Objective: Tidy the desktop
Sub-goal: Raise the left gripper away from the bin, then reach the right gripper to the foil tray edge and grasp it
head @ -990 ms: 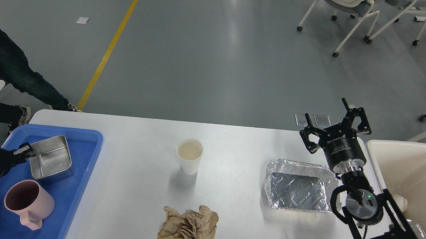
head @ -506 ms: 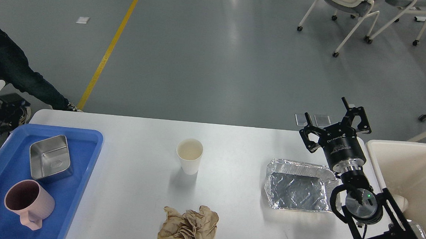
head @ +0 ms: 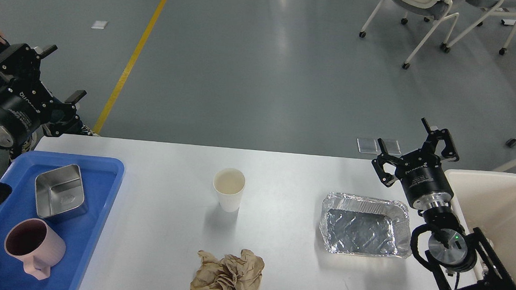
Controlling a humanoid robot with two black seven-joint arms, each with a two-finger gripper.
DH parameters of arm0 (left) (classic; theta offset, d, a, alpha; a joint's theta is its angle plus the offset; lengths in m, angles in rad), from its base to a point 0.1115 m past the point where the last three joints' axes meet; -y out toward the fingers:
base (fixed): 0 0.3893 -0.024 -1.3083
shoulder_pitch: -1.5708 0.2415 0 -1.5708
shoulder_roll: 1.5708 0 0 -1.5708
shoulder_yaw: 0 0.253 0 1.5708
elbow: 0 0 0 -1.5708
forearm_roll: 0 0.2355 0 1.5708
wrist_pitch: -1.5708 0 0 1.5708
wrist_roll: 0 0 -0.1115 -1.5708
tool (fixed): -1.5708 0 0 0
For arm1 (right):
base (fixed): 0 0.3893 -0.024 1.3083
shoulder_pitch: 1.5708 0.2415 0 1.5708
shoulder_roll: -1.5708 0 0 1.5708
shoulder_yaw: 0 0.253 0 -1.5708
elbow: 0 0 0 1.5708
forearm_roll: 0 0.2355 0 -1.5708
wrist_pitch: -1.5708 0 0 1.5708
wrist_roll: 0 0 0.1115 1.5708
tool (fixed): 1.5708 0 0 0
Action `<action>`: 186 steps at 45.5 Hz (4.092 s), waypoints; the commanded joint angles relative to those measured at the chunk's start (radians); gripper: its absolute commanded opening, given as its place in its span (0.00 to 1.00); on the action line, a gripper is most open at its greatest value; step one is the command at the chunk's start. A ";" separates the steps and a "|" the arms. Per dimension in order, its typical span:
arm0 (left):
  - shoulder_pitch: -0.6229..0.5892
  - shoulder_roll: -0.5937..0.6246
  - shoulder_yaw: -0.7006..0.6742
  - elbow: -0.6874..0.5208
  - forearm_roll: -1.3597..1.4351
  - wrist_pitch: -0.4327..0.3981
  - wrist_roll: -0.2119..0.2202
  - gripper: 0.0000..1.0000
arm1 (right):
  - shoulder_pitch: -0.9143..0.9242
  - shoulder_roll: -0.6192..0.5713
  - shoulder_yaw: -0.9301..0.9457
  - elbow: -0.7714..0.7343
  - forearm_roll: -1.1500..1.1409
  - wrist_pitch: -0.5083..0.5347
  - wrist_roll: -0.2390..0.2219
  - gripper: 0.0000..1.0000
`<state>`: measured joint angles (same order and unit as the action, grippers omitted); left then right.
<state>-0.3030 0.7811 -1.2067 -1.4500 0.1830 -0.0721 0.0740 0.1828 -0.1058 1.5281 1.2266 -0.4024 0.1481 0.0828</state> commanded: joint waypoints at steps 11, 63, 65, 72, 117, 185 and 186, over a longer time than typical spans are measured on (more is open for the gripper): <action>0.352 -0.448 -0.326 -0.158 0.001 -0.041 -0.002 0.97 | 0.012 -0.179 -0.114 0.002 -0.315 0.004 0.002 1.00; 0.400 -0.562 -0.355 -0.041 0.001 -0.104 -0.002 0.97 | 0.055 -1.321 -0.566 0.318 -1.031 0.327 0.043 1.00; 0.401 -0.562 -0.355 -0.040 0.001 -0.103 0.000 0.97 | 0.055 -1.306 -0.574 0.318 -1.113 0.324 0.043 1.00; 0.406 -0.565 -0.353 -0.040 0.001 -0.098 -0.002 0.97 | 0.061 -1.253 -0.579 0.317 -1.224 0.305 0.037 1.00; 0.407 -0.557 -0.349 -0.021 0.003 -0.089 0.007 0.97 | 0.357 -0.626 -0.950 -0.182 -1.227 0.304 0.000 1.00; 0.427 -0.540 -0.340 -0.016 0.003 -0.091 0.010 0.97 | 0.414 -0.678 -1.060 -0.171 -0.989 0.307 -0.028 0.00; 0.427 -0.540 -0.340 -0.016 0.003 -0.091 0.010 0.97 | 0.425 -0.698 -1.062 -0.164 -0.968 0.312 -0.028 0.00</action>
<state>0.1259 0.2382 -1.5463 -1.4663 0.1857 -0.1674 0.0834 0.5682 -0.7100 0.4667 1.0107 -1.4674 0.4325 0.0594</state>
